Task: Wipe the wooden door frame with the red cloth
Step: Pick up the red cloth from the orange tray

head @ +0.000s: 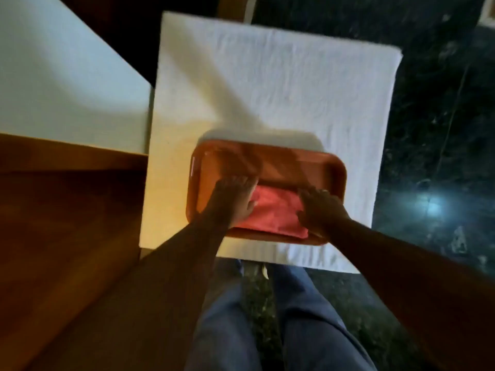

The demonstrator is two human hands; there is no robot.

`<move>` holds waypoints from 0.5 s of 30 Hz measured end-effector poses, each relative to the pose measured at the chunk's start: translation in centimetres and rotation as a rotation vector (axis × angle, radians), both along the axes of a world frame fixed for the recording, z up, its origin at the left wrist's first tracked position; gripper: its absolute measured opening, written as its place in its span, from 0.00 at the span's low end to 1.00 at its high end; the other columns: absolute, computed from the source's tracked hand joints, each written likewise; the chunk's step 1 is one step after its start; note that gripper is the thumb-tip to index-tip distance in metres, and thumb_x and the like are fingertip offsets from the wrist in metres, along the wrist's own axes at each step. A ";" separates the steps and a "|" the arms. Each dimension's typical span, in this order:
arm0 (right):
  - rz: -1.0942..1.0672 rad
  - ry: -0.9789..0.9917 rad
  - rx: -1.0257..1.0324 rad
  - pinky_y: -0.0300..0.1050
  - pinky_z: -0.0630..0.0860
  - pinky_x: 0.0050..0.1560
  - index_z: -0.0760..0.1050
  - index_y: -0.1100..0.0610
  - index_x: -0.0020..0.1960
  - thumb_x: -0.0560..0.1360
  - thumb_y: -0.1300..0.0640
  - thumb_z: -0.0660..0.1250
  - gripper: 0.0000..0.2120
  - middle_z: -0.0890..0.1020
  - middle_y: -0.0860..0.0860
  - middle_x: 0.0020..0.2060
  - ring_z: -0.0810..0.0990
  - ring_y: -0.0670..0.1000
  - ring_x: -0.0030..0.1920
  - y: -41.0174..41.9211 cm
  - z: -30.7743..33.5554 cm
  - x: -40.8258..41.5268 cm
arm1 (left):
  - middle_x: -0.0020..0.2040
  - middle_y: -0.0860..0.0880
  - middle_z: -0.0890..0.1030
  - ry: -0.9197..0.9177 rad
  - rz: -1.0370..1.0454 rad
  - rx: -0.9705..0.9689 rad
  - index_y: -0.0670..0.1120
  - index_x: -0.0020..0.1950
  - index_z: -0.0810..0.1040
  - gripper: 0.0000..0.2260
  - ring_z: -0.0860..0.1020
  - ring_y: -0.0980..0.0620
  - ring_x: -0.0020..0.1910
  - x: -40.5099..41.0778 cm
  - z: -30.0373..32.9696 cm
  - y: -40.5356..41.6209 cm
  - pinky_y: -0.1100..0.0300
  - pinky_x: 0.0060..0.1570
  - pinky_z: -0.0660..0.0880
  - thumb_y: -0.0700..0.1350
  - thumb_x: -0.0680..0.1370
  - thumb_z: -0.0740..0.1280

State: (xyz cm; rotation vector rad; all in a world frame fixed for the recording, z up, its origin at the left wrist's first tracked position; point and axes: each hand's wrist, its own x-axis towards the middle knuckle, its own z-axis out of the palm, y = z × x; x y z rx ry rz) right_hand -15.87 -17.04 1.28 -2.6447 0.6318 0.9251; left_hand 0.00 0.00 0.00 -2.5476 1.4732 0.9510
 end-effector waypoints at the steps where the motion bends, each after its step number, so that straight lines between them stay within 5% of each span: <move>1: -0.008 0.005 0.020 0.57 0.74 0.47 0.69 0.56 0.64 0.73 0.51 0.65 0.22 0.74 0.60 0.62 0.77 0.66 0.54 0.8 -3.1 -0.2 | 0.68 0.42 0.74 0.025 -0.009 0.041 0.48 0.74 0.68 0.28 0.71 0.40 0.67 -0.7 -2.8 0.2 0.44 0.66 0.68 0.57 0.76 0.65; 5: -0.192 -0.011 0.047 0.54 0.76 0.45 0.73 0.55 0.60 0.71 0.49 0.70 0.20 0.79 0.59 0.53 0.80 0.63 0.50 -0.2 -3.2 0.0 | 0.63 0.41 0.74 0.024 0.010 0.042 0.49 0.63 0.76 0.20 0.70 0.39 0.65 0.6 -2.2 -1.3 0.44 0.63 0.67 0.58 0.75 0.68; 10: -0.299 -0.059 0.345 0.38 0.70 0.34 0.77 0.54 0.45 0.67 0.55 0.75 0.09 0.81 0.52 0.39 0.78 0.52 0.36 -1.5 3.9 0.4 | 0.48 0.44 0.81 0.401 0.143 -0.030 0.44 0.51 0.78 0.11 0.80 0.44 0.49 3.1 5.8 0.1 0.50 0.49 0.77 0.49 0.73 0.72; 15: -0.372 -0.349 0.472 0.28 0.68 0.33 0.77 0.53 0.38 0.65 0.62 0.77 0.10 0.77 0.44 0.31 0.76 0.40 0.31 -3.1 16.0 3.5 | 0.33 0.49 0.73 0.385 0.310 -0.242 0.42 0.40 0.74 0.10 0.69 0.53 0.32 5.7 17.6 1.9 0.56 0.34 0.62 0.45 0.72 0.73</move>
